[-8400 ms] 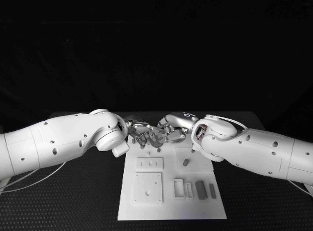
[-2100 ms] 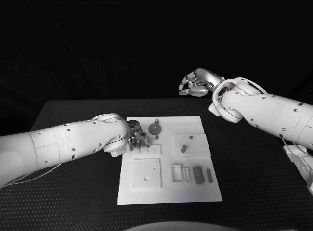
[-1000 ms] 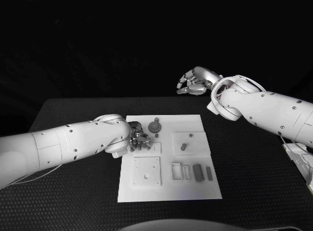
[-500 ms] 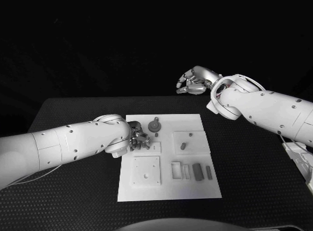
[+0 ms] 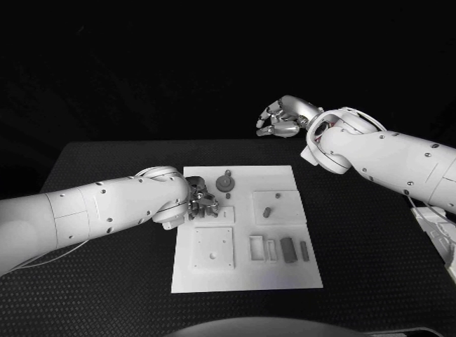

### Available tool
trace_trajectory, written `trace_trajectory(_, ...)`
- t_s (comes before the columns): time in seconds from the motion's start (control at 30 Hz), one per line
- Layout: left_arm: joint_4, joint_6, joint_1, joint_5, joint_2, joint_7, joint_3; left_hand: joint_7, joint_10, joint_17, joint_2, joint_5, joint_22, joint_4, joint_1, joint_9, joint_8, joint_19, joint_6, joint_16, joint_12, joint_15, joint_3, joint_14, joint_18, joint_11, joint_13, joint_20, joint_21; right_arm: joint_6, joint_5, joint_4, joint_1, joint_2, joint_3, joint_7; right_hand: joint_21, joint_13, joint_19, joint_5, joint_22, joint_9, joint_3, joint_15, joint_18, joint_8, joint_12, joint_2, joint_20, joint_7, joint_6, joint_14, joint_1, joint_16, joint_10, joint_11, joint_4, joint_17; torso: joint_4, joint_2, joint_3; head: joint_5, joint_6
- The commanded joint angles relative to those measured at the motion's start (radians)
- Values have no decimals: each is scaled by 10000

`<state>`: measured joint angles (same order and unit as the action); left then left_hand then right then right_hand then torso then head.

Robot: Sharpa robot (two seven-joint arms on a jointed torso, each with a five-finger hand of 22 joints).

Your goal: Assemble the parts on the task board

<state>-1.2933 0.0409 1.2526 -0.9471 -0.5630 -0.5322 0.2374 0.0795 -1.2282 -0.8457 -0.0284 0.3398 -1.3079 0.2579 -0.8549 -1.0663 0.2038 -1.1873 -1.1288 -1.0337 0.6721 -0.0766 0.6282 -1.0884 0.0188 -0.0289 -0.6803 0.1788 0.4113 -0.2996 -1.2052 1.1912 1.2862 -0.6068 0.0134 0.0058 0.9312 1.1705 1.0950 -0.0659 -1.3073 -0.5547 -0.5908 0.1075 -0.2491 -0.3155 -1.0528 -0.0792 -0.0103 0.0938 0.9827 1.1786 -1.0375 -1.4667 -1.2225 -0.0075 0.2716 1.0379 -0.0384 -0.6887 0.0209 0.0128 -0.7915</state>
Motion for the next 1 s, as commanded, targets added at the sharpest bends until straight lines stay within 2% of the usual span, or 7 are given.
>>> trace_trajectory(0.03, -33, -216, -10, -97, -9, -147, 1, -386, -249, 32, -25, 793, -66, 203, -104, 2, 27, -70, -442, -14, 21, -58, 297, -48, 291, -258, 19, -3, 40, 145, 11, 2, 2, 9, 8, 100, -45, -11, 9, -20, -123, -13, -18, 3, -127, 40, 45, -34, 17, 113, 26, -86, 76, 68, 76, 20, -41, -10, -1, 1, 1, 1, -13)
trace_trajectory(0.33, -13, -119, -28, -202, 7, -158, 1, -376, -274, 99, 5, 665, -75, 199, -115, 103, -58, -80, -461, 30, -40, -59, 316, -73, 282, -251, 68, 2, -1, 162, 11, 9, 1, 12, 8, 102, -46, -10, 8, -21, -124, -17, -19, 3, -127, 43, 46, -31, 17, 113, 25, -92, 77, 69, 78, 20, -41, -15, -2, 0, 4, -2, -8)
trace_trajectory(0.63, 7, -146, -43, -219, 31, -152, 1, -409, -389, 138, 53, 631, -102, 172, -105, 202, -85, -179, -598, 3, -37, -83, 278, -175, 288, -283, 86, 26, 4, 189, 12, -1, 1, 22, 8, 109, -48, -9, 7, -22, -126, -21, -22, 2, -127, 47, 47, -28, 18, 113, 24, -98, 76, 71, 80, 20, -38, -21, -7, 1, -8, -3, -18)
trace_trajectory(1.0, 109, -153, -90, -583, 146, -93, 1, -565, -721, 122, 132, 603, -190, 61, -53, 236, 42, -493, -984, -203, 122, -198, 150, -479, 322, -432, 19, 129, 121, 222, 16, -2, -1, 35, 8, 115, -51, -8, 5, -22, -127, -26, -24, 2, -127, 51, 48, -24, 19, 114, 22, -112, 76, 75, 83, 21, -35, -36, -10, 1, -7, 1, -31)
